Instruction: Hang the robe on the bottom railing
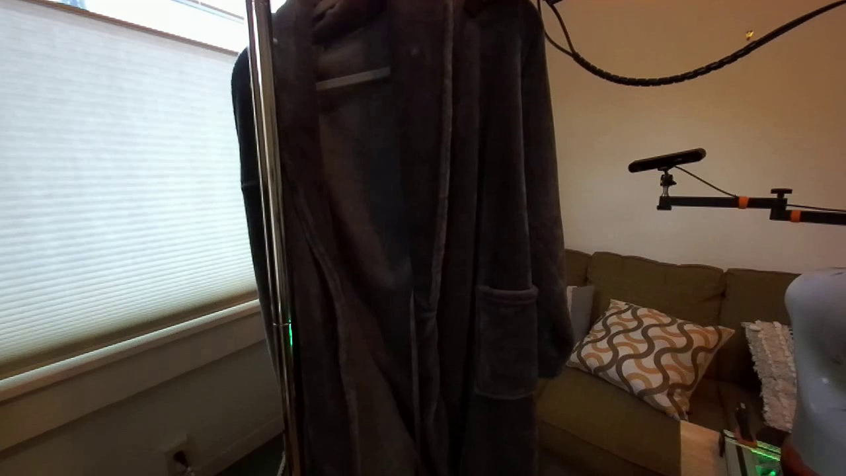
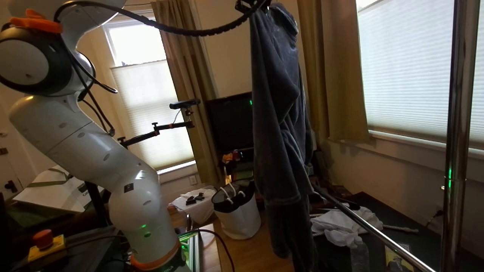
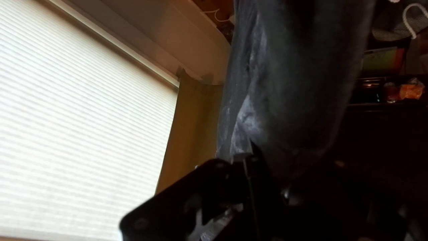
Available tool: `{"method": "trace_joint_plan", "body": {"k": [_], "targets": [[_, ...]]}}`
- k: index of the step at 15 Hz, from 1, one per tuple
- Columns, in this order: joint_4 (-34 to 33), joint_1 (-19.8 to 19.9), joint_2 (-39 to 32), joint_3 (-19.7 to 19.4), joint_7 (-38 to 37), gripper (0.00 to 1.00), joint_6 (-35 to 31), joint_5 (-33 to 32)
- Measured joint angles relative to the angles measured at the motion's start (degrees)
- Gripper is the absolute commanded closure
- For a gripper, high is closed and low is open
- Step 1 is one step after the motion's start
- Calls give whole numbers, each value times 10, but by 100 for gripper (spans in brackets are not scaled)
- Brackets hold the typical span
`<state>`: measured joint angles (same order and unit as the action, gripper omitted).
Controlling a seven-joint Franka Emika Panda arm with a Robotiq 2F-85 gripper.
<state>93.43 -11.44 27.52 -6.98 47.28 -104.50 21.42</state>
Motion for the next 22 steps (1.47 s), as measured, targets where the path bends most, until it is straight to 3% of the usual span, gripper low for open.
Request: {"method": "trace_joint_plan", "body": {"k": [7,22], "targets": [[-1,4,7,2,-42,97,-5,10],[-2,7,17,6,-271,98,-83,39]]}}
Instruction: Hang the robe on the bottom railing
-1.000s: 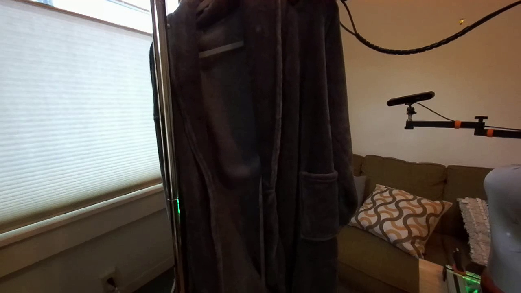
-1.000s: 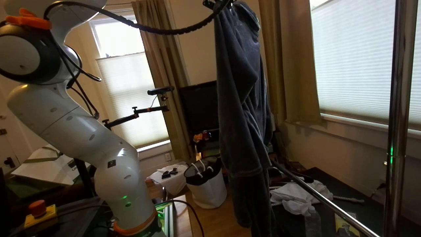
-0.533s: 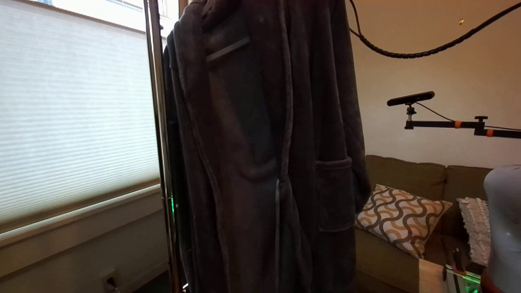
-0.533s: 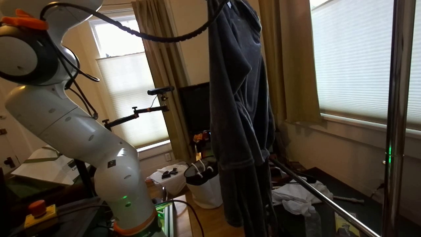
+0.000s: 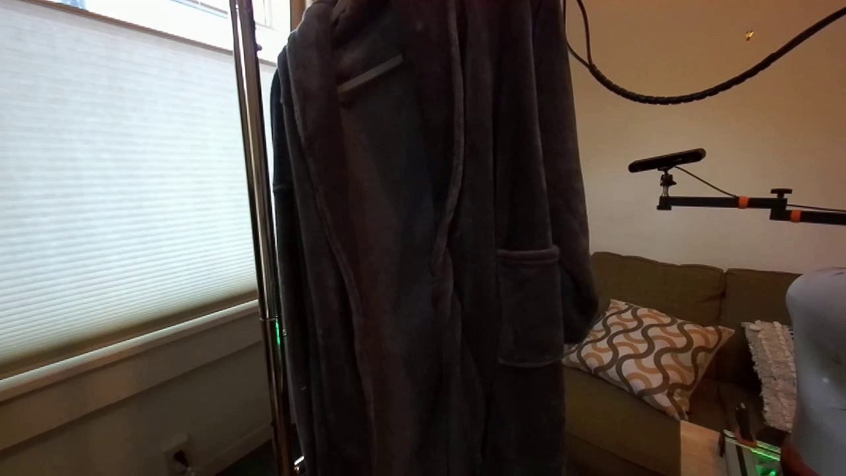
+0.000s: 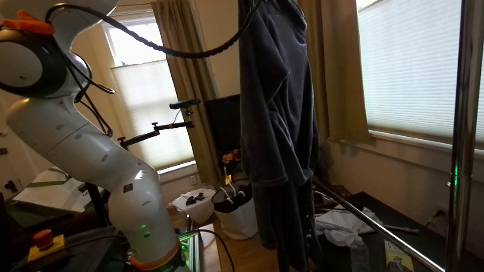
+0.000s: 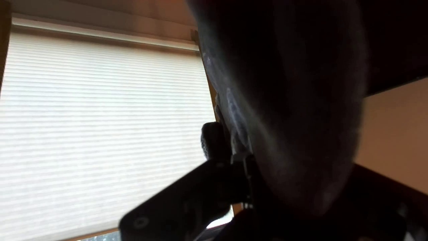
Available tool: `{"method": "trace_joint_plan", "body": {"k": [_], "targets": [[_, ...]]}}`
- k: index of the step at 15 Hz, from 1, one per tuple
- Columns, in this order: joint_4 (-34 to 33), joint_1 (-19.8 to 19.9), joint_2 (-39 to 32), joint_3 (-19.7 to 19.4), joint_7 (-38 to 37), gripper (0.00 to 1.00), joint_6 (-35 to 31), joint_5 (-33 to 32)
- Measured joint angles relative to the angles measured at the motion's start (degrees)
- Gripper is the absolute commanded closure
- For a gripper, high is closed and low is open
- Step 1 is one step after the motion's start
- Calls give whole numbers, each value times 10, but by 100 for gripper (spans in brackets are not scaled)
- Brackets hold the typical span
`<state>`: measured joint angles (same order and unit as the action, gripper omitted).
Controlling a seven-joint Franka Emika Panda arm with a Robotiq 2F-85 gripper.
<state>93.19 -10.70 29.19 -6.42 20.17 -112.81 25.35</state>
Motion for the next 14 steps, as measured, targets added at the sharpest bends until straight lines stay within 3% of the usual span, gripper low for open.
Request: {"method": "trace_joint_plan", "body": {"k": [8,14], "targets": [[-10,3,14,-10,-42,98,-31,21],[-7,-21,44,-47,52,98,-16,49]]}}
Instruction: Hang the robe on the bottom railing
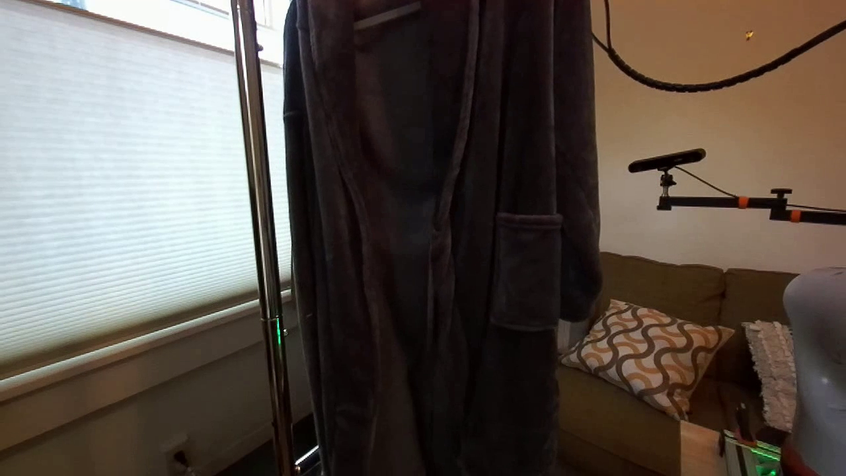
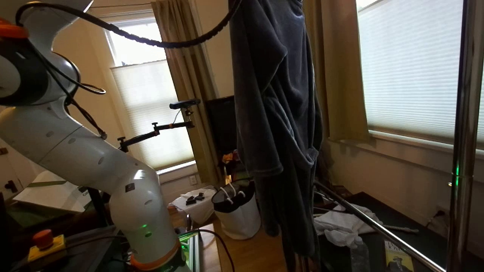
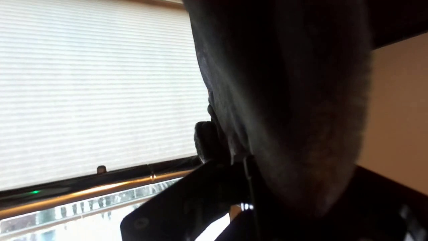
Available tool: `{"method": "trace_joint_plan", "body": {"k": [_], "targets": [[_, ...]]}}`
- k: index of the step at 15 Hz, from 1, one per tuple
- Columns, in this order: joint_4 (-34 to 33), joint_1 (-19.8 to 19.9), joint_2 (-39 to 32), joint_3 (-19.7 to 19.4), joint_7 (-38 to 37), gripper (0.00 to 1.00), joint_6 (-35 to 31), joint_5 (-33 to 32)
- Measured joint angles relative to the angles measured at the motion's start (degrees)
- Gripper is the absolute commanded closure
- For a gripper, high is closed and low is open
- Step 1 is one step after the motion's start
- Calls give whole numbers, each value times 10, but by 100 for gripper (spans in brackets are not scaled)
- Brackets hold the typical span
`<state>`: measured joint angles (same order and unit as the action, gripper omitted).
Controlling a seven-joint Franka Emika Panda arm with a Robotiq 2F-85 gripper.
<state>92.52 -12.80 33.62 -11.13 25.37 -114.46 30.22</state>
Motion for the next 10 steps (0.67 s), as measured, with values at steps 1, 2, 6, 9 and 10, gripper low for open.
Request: {"method": "trace_joint_plan", "body": {"k": [1,2,6,9,10], "targets": [[4,-7,8,-11,28,98,7,5],[9,-14,16,-24,56,98,19,8],[36,-23,54,-73,158,98,101,7],[59,-5,80,-101,199,98,145,-3],[65,6,88,-108,205,98,154,-10]]}}
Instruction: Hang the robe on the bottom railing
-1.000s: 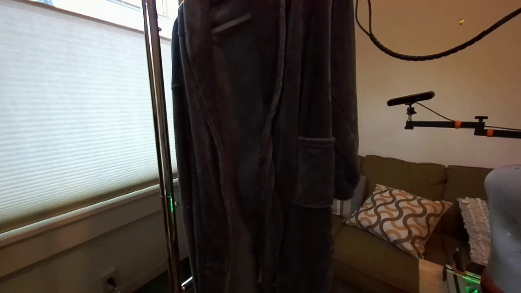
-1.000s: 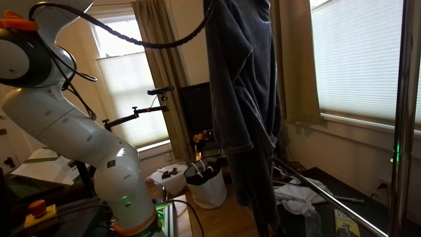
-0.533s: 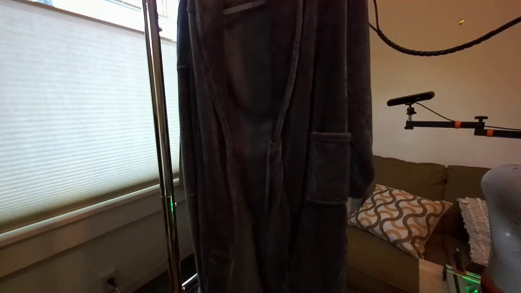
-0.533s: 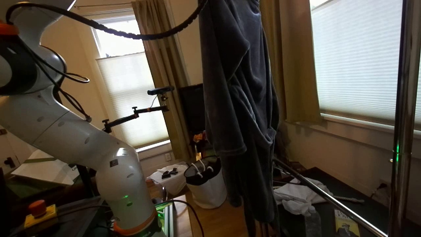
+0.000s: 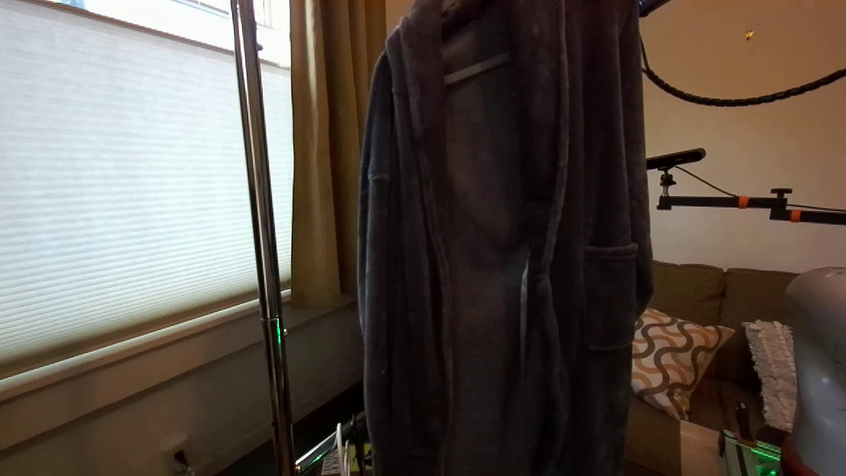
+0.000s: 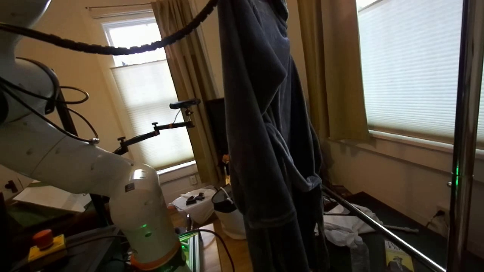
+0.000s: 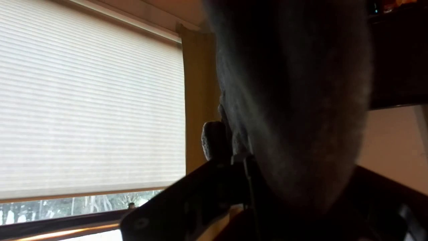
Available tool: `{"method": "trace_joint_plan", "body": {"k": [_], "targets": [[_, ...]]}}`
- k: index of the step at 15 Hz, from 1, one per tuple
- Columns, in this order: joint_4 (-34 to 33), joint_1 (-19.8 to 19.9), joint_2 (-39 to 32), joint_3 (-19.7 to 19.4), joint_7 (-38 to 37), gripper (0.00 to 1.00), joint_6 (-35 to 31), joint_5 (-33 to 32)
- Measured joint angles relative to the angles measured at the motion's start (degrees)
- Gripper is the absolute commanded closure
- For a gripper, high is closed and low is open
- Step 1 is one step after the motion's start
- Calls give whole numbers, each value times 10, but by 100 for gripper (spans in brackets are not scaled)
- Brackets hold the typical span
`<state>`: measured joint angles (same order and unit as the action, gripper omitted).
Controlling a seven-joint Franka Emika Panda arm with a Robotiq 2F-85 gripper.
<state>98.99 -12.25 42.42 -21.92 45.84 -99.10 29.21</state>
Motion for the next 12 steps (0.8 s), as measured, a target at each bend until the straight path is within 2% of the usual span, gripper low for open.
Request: {"method": "trace_joint_plan", "body": {"k": [5,9,12], "targets": [[35,64,36,-6,8,98,21,-68],[78,107,66,22,2,98,28,-132],[117,142,88,55,-43,98,28,-183]]}}
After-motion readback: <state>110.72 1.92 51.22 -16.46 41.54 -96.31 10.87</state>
